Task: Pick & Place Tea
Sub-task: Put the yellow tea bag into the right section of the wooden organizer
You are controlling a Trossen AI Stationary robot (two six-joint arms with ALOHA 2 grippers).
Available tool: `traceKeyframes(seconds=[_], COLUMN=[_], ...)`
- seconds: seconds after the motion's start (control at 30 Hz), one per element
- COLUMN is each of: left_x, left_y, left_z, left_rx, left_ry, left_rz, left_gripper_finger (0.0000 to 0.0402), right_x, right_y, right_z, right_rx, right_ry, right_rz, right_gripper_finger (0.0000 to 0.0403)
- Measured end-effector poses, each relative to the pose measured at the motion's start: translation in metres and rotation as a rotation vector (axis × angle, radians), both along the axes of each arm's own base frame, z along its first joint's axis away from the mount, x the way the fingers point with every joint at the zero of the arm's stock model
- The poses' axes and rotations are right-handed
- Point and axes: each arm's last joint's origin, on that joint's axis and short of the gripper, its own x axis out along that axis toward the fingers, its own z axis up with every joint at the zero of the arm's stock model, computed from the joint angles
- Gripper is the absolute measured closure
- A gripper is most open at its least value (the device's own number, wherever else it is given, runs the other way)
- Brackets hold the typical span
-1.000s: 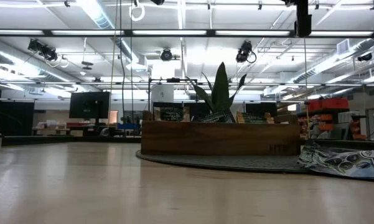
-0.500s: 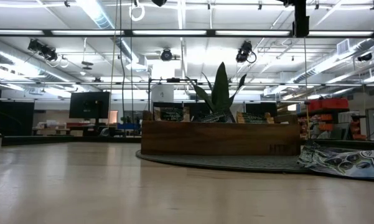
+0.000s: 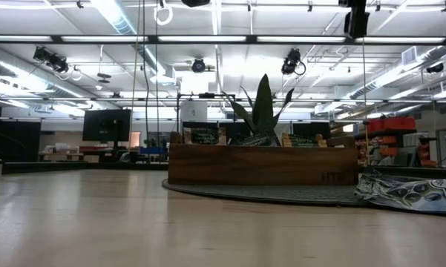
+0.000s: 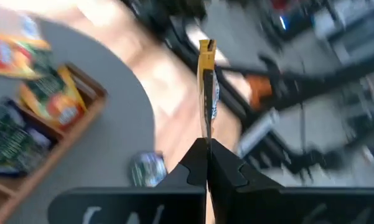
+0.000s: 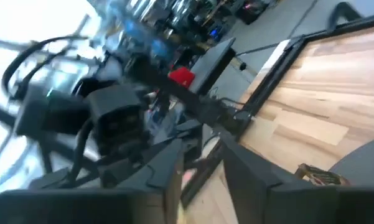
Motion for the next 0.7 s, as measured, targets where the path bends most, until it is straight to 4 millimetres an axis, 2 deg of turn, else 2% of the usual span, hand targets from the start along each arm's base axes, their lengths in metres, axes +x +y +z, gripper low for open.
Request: traceKeyframes(seconds=[0.13,0.23,0.4,0.53,0.63,0.7], left_x=[0.0,0.0,-0.001,-0.002,-0.004,-0.006], left_y=[0.003,0.007,0.021,0.034,0.04,0.041], left_z=[-0.001,-0.001,-0.006,-0.011,-0.011,-0.003], left_rx=[-0.04,-0.058,-0.025,0.013,0.036,0.067], left_ry=[0.038,0.057,0.118,0.177,0.219,0.239], left_rz=[-0.189,-0.289,-0.33,-0.342,-0.358,-0.377], left_gripper_finger=[0.04,0.04,0.0401,0.0401,0.0401,0.0401], right_x=[-0.006,-0.005,-0.004,-0.001,0.006,0.013], right_y=[-0.004,-0.007,-0.013,-0.019,-0.024,-0.027], right_z=[0.01,0.027,0.065,0.094,0.106,0.11], right_rx=[-0.085,-0.166,-0.369,-0.461,-0.499,-0.512], right_ry=[0.005,0.132,0.397,0.499,0.555,0.588], right_rz=[0.185,0.294,0.375,0.403,0.421,0.43], right_gripper_finger=[0.0244,0.0235,0.0233,0.0233,0.0233,0.0233])
